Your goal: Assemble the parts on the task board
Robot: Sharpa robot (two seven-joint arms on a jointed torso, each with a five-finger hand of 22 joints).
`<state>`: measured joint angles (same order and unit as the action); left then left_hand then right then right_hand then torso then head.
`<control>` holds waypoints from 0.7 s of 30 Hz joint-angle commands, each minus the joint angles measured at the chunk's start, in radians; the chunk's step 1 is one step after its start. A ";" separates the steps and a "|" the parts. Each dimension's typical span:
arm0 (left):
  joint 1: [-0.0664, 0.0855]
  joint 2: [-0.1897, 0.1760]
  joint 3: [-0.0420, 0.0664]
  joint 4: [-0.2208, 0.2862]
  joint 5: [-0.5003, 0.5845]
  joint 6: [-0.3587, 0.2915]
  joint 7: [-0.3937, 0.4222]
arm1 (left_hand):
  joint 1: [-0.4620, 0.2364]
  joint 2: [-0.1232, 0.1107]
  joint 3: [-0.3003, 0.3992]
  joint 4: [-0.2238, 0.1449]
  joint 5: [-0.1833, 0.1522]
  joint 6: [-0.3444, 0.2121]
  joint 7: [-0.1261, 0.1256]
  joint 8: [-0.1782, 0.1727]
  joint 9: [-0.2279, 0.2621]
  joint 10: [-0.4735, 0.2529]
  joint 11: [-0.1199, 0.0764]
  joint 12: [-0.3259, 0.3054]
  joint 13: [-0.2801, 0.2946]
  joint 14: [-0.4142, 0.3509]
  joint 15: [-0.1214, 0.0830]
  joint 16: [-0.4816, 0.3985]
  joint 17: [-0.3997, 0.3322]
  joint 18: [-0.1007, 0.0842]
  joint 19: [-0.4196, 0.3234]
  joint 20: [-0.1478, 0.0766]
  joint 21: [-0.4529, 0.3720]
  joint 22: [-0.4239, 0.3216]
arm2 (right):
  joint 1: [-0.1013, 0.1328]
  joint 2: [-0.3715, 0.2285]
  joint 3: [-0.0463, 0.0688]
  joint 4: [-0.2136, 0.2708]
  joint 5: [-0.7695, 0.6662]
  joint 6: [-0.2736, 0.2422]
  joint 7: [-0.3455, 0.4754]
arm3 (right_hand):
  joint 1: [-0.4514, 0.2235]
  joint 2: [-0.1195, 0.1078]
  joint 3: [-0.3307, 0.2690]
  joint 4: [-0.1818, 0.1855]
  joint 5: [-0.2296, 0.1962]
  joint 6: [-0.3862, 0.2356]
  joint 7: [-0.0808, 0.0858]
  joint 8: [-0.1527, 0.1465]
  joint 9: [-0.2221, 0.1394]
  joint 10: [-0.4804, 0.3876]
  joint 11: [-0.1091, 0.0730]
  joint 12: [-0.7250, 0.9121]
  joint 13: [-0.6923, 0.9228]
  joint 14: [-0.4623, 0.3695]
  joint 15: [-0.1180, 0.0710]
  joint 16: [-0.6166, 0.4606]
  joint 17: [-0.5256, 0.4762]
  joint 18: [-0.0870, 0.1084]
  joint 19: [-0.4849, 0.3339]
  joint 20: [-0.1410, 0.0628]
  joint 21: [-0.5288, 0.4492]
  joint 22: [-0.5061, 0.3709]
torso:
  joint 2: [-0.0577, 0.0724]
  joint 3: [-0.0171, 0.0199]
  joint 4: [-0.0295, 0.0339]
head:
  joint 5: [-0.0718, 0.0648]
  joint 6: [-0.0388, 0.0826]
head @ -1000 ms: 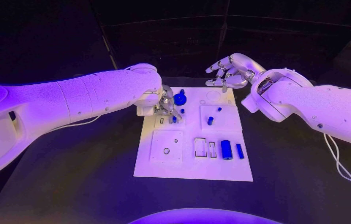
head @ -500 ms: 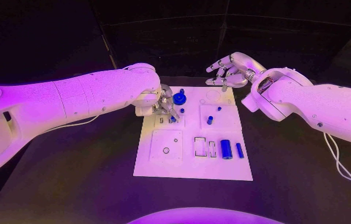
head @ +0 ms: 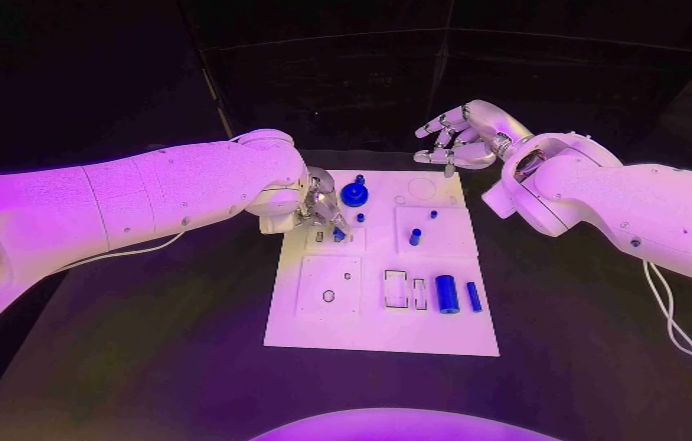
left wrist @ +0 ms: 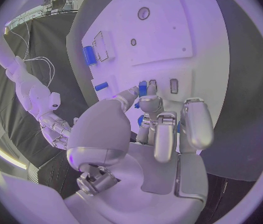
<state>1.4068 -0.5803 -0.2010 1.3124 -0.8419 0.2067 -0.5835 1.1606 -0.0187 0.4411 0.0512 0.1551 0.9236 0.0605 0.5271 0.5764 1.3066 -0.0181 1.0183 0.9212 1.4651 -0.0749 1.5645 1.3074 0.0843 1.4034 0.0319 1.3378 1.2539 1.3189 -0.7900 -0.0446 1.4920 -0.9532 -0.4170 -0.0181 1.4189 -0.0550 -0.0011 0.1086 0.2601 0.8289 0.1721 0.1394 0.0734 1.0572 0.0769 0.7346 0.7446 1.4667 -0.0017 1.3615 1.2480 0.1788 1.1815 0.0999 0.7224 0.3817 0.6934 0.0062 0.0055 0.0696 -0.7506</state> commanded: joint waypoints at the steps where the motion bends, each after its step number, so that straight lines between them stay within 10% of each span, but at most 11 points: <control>1: 0.001 -0.015 0.001 0.021 0.018 -0.079 0.029 | -0.017 -0.006 0.183 -0.157 -0.004 -0.005 0.000 0.010 0.007 0.008 0.001 0.005 0.000 0.106 0.000 0.006 0.263 -0.008 0.004 0.005 -0.004 0.002 | 0.002 -0.001 0.001 -0.003 0.017 -0.017 0.010 | 0.003 -0.008 0.000 0.004 0.003 -0.007 0.000 0.004 -0.001 -0.007 0.003 -0.004 -0.001 0.015 0.001 -0.006 -0.001 0.005 0.008 0.000 -0.005 -0.002 | -0.001 0.0008 0.0018 | 0.002 0.000; 21: -0.026 -0.082 -0.001 0.109 -0.062 -0.265 0.042 | -0.028 -0.016 0.211 -0.162 -0.006 -0.005 -0.002 0.021 0.017 0.015 0.000 0.010 0.004 0.106 -0.001 0.006 0.263 -0.010 0.009 0.004 0.001 0.011 | 0.002 -0.006 0.001 -0.014 0.024 -0.011 0.010 | 0.004 -0.009 -0.001 0.005 0.002 -0.008 0.000 0.005 -0.001 -0.008 0.004 -0.003 -0.003 0.014 0.001 -0.008 -0.004 0.005 0.009 0.000 -0.008 -0.004 | -0.004 0.0023 0.0059 | 0.001 -0.006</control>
<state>1.3820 -0.6622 -0.2023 1.4185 -0.8509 0.0008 -0.5562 1.1342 -0.0451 0.4948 0.0436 0.1509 0.9236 0.0609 0.5443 0.5929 1.3152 -0.0196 1.0231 0.9245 1.4652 -0.0748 1.5645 1.3074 0.0843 1.4069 0.0354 1.3379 1.2639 1.3190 -0.7958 -0.0445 1.4774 -0.9347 -0.4206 -0.0176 1.4189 -0.0550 -0.0011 0.1085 0.2601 0.8289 0.1721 0.1393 0.0734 1.0538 0.0804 0.7346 0.7435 1.4666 -0.0017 1.3570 1.2452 0.1787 1.1814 0.0999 0.7185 0.3795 0.6899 0.0081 0.0105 0.0701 -0.7562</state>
